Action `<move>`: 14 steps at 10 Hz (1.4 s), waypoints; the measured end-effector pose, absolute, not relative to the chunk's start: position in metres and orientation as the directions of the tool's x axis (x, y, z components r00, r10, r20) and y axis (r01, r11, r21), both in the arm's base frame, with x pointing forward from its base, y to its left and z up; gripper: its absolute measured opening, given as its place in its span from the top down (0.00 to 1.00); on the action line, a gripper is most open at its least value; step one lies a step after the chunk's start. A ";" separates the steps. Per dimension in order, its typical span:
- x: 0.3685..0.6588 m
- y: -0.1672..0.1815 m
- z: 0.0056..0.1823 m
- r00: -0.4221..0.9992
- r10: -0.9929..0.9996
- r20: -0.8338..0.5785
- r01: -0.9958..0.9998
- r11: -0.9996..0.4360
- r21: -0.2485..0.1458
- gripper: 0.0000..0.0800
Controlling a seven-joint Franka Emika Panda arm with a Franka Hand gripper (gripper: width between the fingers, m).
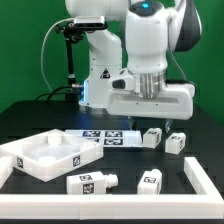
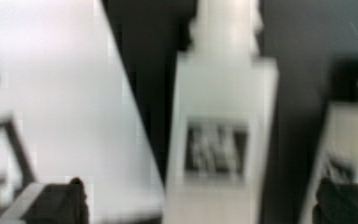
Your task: Assemble one leg
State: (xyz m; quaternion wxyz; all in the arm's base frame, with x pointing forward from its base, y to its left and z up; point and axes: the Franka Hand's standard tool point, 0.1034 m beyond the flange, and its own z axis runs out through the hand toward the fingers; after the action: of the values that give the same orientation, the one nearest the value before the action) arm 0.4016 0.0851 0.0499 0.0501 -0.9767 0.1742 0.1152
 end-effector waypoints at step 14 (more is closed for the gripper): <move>0.547 0.074 0.084 0.958 -0.232 -0.166 -0.252 -0.962 -0.105 0.19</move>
Offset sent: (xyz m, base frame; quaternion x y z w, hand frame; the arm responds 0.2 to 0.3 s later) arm 0.0000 0.0000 0.0000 0.0000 0.0000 0.0000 1.0000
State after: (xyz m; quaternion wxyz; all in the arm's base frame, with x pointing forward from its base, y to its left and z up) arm 0.5466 0.0741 0.0843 0.0628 -0.9875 0.1225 0.0764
